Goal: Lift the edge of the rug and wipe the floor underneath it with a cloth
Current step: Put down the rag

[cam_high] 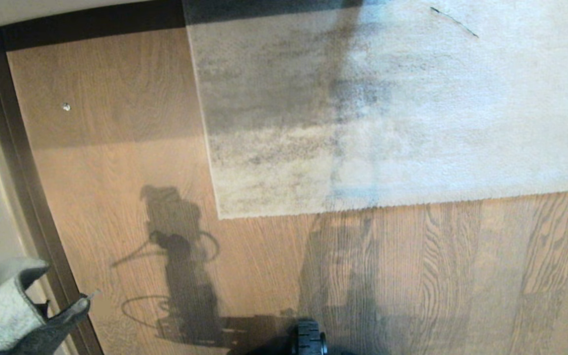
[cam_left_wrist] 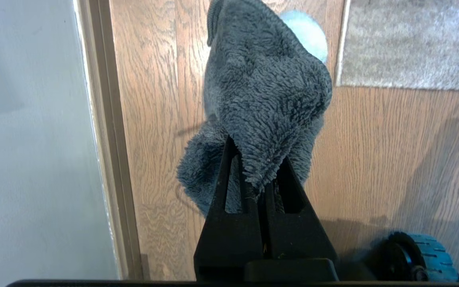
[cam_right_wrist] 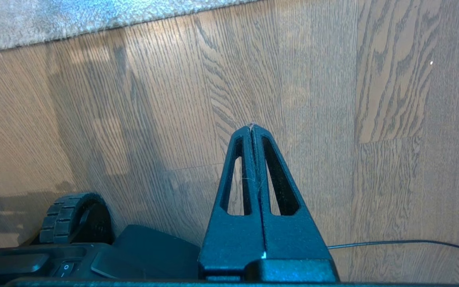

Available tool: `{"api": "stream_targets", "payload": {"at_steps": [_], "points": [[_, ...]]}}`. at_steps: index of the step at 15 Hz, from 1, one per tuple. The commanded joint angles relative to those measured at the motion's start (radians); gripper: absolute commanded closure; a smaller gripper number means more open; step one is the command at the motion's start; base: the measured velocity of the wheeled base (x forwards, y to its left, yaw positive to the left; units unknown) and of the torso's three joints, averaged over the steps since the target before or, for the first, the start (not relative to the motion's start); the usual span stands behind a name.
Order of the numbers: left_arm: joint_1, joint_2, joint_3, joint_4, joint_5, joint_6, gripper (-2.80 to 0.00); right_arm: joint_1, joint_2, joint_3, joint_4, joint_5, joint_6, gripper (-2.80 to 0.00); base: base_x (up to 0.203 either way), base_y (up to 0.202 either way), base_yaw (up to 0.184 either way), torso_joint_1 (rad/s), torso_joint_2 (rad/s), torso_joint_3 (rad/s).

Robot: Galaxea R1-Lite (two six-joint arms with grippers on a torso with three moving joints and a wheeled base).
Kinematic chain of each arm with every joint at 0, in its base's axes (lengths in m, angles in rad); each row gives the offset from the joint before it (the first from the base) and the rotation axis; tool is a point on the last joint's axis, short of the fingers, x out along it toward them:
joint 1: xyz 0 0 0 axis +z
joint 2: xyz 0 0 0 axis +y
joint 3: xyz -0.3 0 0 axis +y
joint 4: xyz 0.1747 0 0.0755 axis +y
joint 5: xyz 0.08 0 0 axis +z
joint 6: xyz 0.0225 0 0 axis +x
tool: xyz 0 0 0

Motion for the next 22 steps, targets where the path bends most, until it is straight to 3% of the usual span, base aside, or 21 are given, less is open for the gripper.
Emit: {"api": "stream_targets", "payload": {"at_steps": [1, 5, 12, 17, 22], "points": [[0.000, 0.046, -0.014, 0.002, 0.000, -0.001, 0.00, 0.000, 0.002, 0.000, 0.000, 0.000, 0.000, 0.00, 0.000, 0.000, 0.000, 0.000, 0.00, 0.000], [-0.005, 0.168, -0.071, 0.002, 0.001, -0.001, 0.00, 0.000, 0.002, 0.000, 0.000, 0.000, 0.000, 0.00, 0.000, 0.000, 0.000, 0.000, 0.00, 0.000], [-0.050, 0.533, -0.206, -0.004, 0.007, -0.007, 0.00, 0.000, 0.002, 0.000, 0.000, 0.004, 0.000, 0.00, 0.000, 0.000, 0.000, 0.000, 0.00, 0.000], [-0.049, 0.627, -0.182, -0.023, 0.007, -0.045, 0.00, 0.000, 0.002, 0.000, 0.000, 0.000, 0.000, 0.00, 0.000, 0.000, 0.000, 0.000, 0.00, 0.000], [-0.049, 0.758, -0.143, -0.180, 0.006, -0.043, 0.00, 0.000, 0.002, 0.000, 0.000, -0.001, 0.000, 0.00, 0.000, 0.000, 0.000, 0.000, 0.00, 0.000]]}}
